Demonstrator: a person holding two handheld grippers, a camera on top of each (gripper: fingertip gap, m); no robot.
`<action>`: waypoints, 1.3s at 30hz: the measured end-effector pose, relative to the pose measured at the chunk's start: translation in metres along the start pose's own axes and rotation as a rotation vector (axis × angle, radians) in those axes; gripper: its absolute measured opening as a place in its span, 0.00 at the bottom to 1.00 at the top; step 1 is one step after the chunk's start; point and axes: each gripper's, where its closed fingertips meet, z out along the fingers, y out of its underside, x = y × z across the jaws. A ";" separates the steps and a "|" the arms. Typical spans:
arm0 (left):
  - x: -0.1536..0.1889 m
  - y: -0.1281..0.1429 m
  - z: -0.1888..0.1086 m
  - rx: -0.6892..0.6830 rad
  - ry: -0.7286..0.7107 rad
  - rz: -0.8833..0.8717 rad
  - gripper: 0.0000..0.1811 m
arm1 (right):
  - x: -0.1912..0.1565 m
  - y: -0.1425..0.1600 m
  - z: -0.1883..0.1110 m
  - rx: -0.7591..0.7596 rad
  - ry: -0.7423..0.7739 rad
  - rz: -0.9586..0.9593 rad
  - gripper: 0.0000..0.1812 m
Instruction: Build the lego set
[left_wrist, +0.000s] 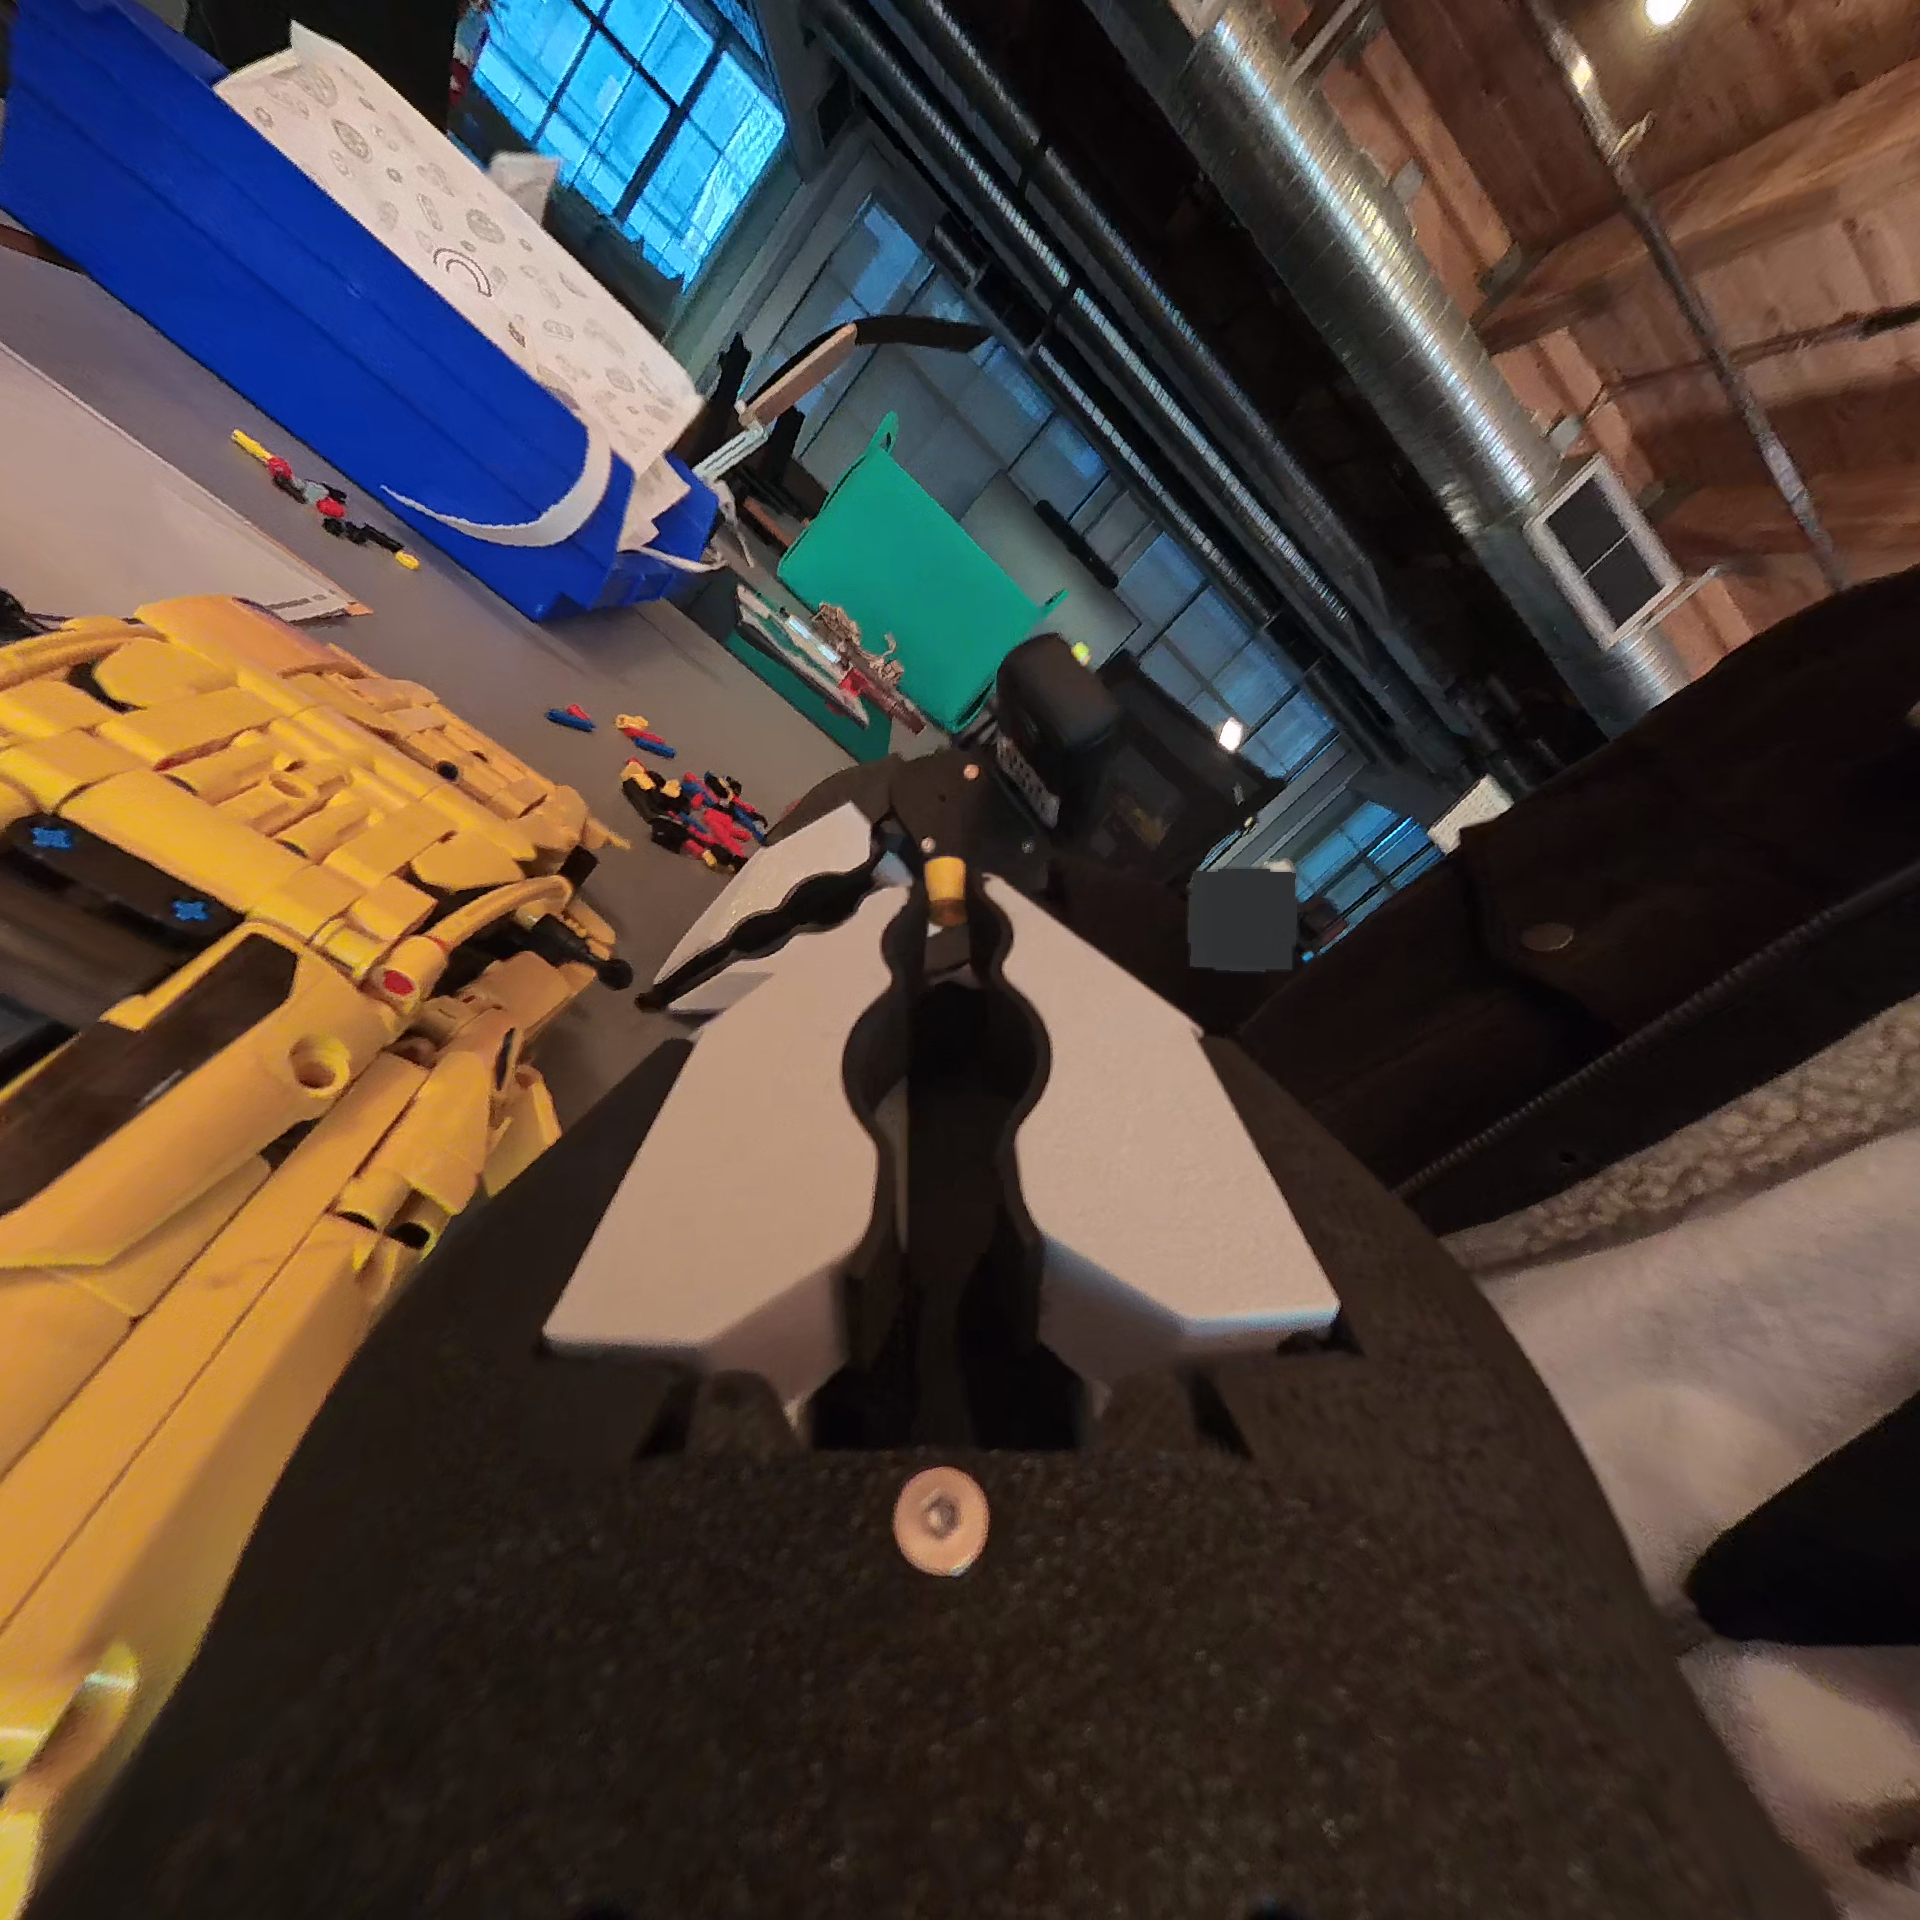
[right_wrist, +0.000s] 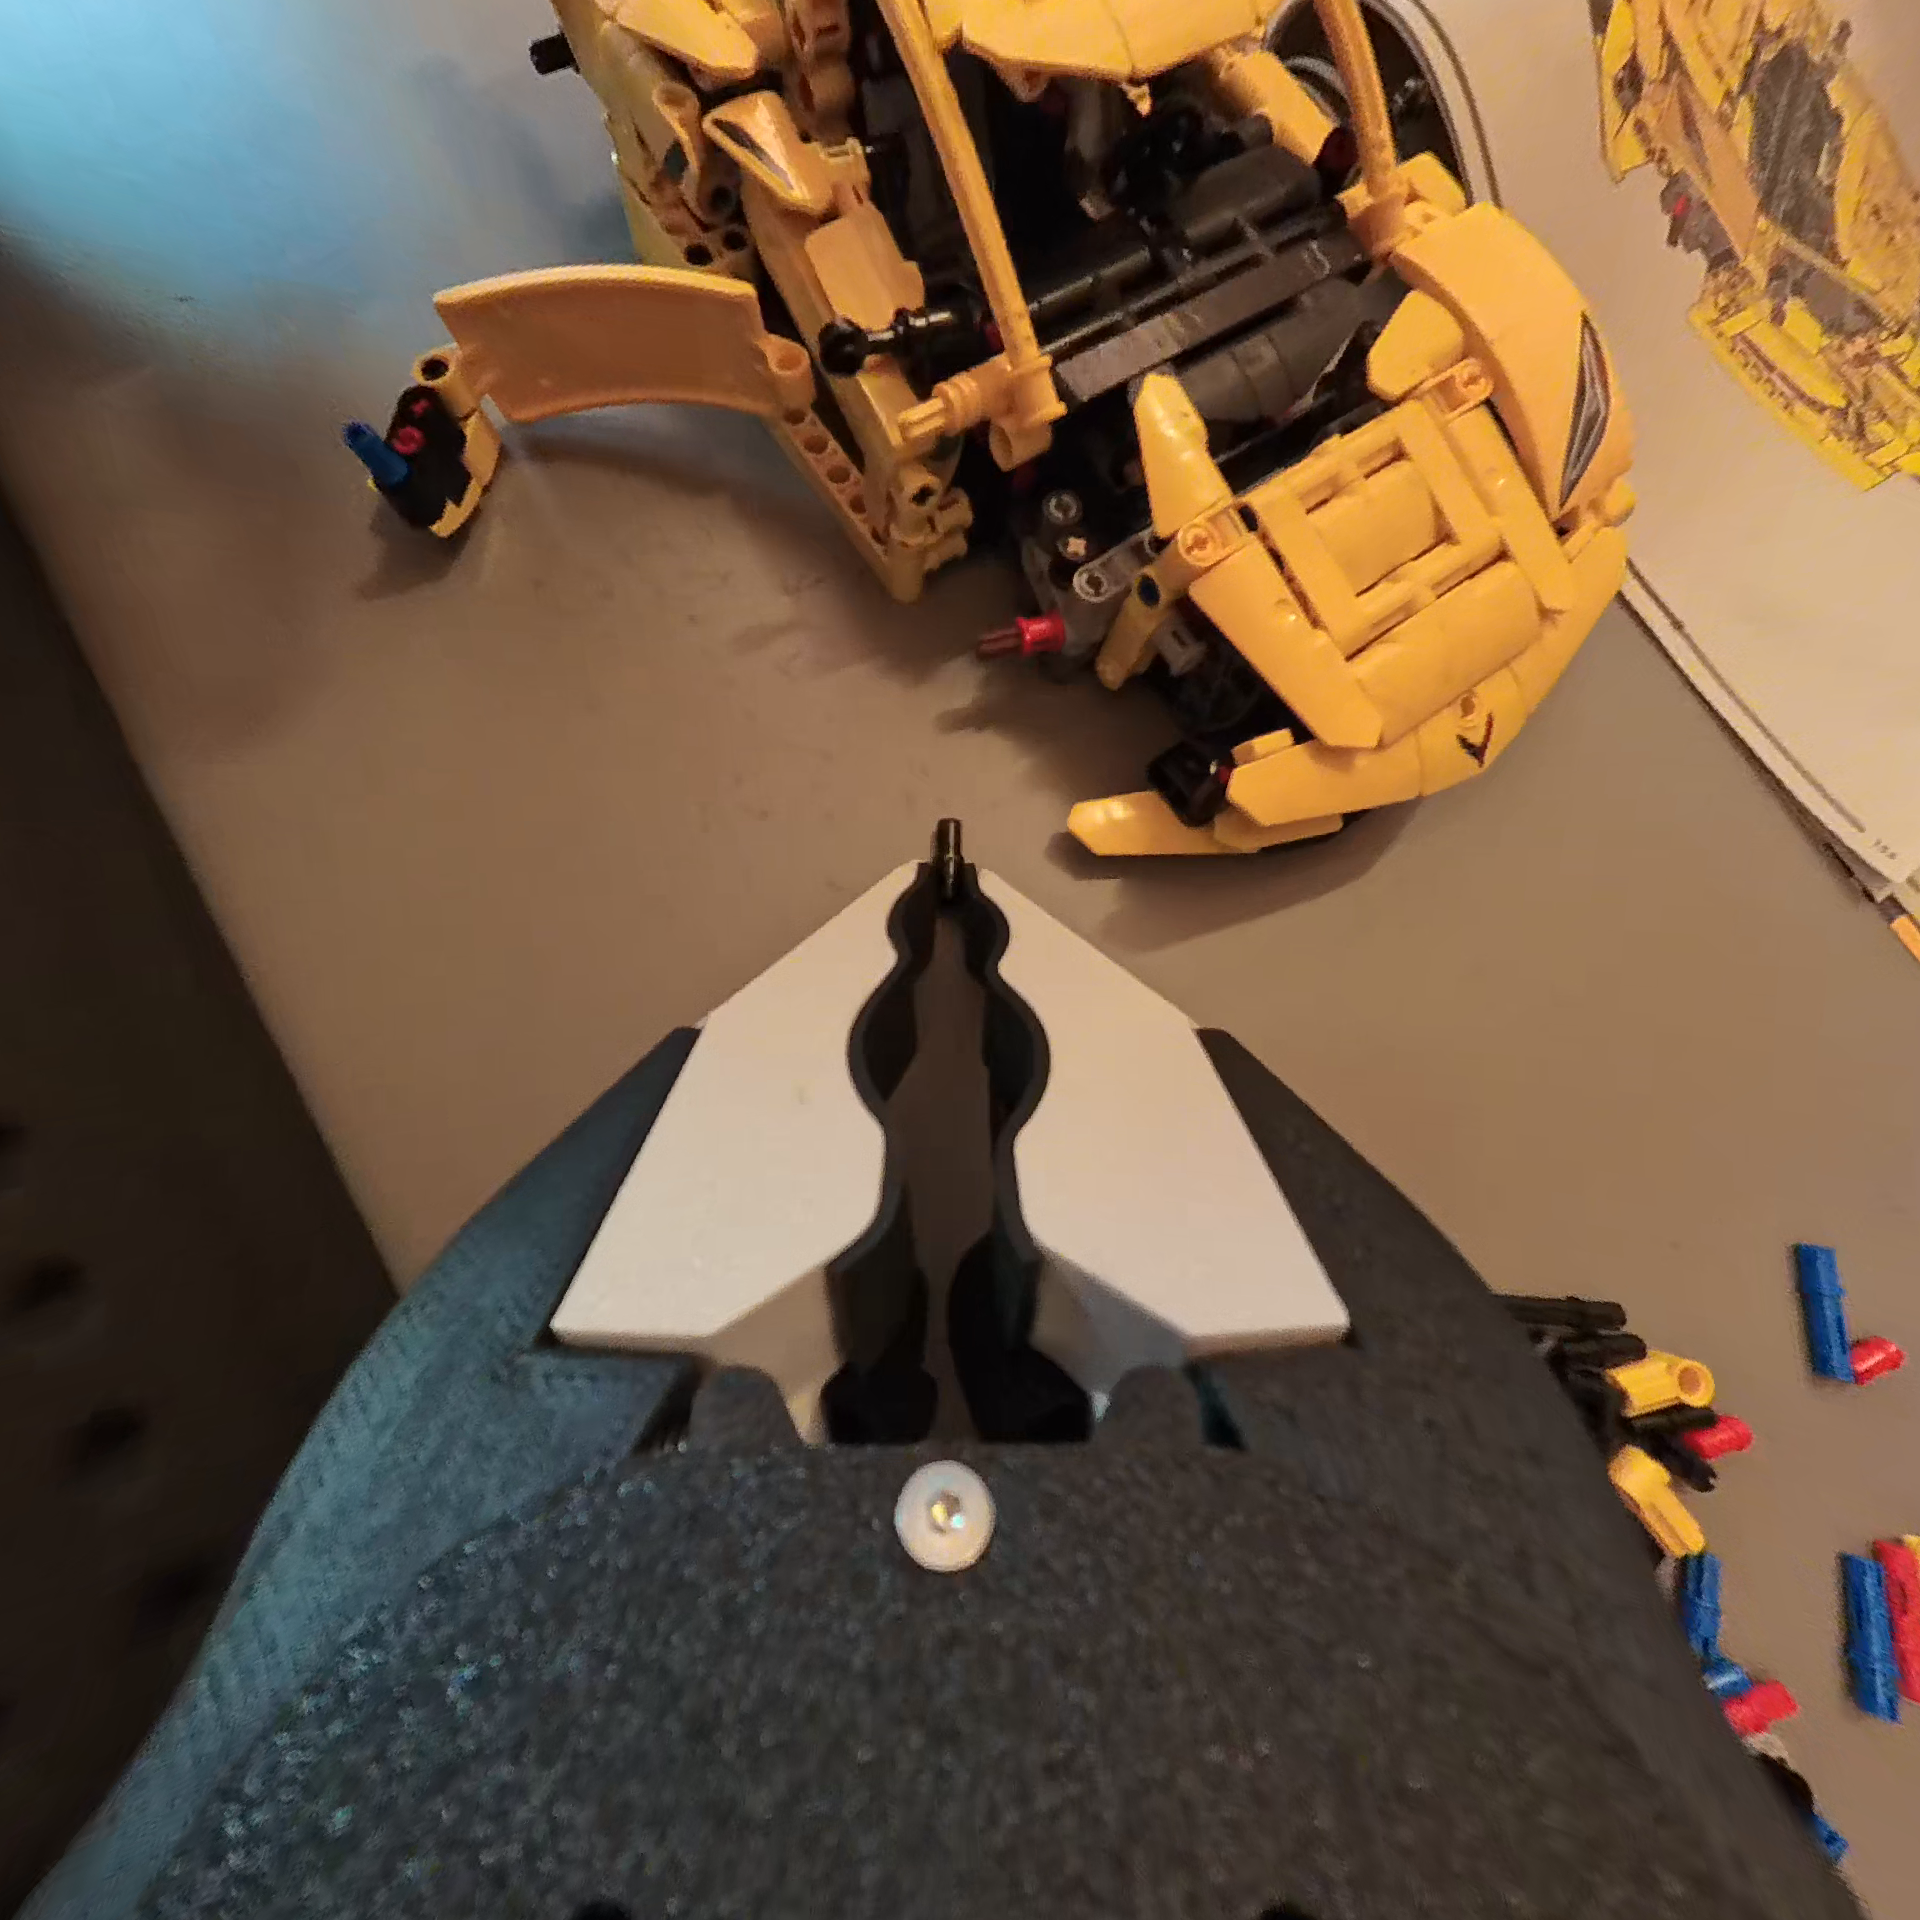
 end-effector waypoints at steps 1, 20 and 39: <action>-0.001 0.004 0.002 -0.029 -0.017 0.031 0.04 | -0.002 -0.001 -0.001 -0.008 -0.018 0.011 0.02; -0.004 0.063 0.022 -0.402 -0.151 0.438 0.04 | -0.069 -0.089 -0.047 -0.134 -0.299 -0.623 0.01; -0.026 0.090 0.023 -0.637 -0.357 0.831 0.03 | -0.077 -0.070 -0.031 -0.268 -0.491 -0.353 0.01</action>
